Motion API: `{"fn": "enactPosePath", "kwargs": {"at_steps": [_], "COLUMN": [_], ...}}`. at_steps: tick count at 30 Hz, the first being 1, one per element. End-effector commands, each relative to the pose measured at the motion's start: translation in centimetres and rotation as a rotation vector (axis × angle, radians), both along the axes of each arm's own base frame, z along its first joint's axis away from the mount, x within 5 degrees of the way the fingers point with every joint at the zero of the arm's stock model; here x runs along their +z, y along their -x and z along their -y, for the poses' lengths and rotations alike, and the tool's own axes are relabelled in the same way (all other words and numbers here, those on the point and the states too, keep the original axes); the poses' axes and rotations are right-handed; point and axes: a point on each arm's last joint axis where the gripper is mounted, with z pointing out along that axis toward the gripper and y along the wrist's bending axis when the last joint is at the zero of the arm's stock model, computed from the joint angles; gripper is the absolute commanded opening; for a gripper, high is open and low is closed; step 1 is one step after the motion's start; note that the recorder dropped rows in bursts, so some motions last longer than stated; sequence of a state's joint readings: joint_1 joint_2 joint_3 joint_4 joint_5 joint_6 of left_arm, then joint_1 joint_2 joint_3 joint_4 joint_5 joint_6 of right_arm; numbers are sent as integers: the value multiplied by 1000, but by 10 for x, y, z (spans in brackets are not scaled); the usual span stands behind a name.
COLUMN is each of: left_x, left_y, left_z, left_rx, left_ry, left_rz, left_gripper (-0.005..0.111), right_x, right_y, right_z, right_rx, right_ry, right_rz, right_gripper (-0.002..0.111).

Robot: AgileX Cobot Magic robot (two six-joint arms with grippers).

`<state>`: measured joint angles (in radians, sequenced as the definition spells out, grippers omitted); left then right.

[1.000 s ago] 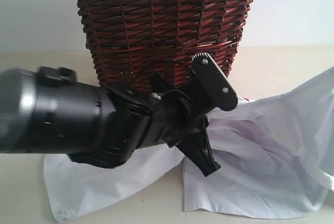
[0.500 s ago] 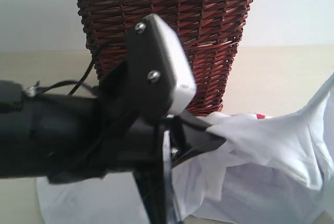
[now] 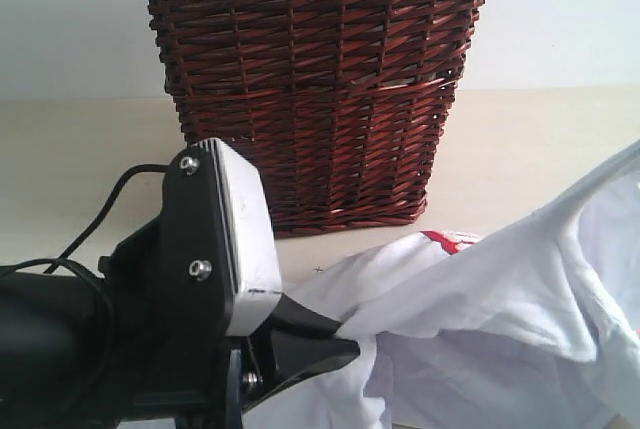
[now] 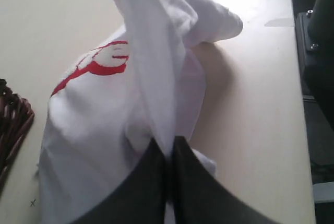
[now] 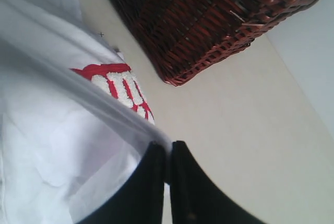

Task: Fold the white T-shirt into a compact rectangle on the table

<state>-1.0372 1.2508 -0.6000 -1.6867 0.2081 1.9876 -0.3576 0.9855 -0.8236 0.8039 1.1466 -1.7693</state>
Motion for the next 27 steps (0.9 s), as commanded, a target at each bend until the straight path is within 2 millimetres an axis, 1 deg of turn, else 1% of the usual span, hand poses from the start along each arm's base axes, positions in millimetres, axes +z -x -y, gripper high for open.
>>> {"fn": "enactPosePath", "kwargs": {"at_steps": [1,4,6,7,8,9,11,12,15,16,17,18,20,22,24,27], "left_x": [-1,-3,-4,-3,-2,-2,-1,-1,-6,-10,-16,-22,-36,-52,-65,-78], "left_y": [-9,-19,-22,-21,-17,-11,1,8,29,36,40,44,51,54,53,45], "left_z": [-6,-13,-15,-14,-12,-7,0,5,17,21,24,28,35,40,42,45], "left_rx": [108,253,305,326,324,302,244,203,32,-11,-30,-41,-36,-4,39,118], "left_ry": [-31,-70,-64,-39,-2,50,115,128,119,101,78,48,-17,-86,-141,-192], "left_rz": [30,48,23,-25,-89,-192,-364,-435,-563,-590,-606,-614,-609,-592,-567,-522], "left_gripper": [27,56,71,75,76,75,68,61,42,39,38,38,43,52,59,60], "right_x": [6,6,6,6,6,6,6,6,6,6,6,6,6,6,6,6], "right_y": [-2,-2,-2,-2,-2,-2,-2,-2,-2,-2,-2,-2,-2,-2,-2,-2], "right_z": [2,2,2,2,2,2,2,2,2,2,2,2,2,2,2,2], "right_rx": [-38,-38,-38,-38,-38,-38,-38,-38,-38,-36,-36,-36,-36,-38,-38,-38], "right_ry": [11,11,11,11,11,11,11,11,11,13,13,13,13,11,11,11], "right_rz": [45,45,45,45,45,45,45,45,45,46,46,46,46,45,45,45], "right_gripper": [0,0,0,0,0,0,0,0,0,0,0,0,0,0,0,0]}}
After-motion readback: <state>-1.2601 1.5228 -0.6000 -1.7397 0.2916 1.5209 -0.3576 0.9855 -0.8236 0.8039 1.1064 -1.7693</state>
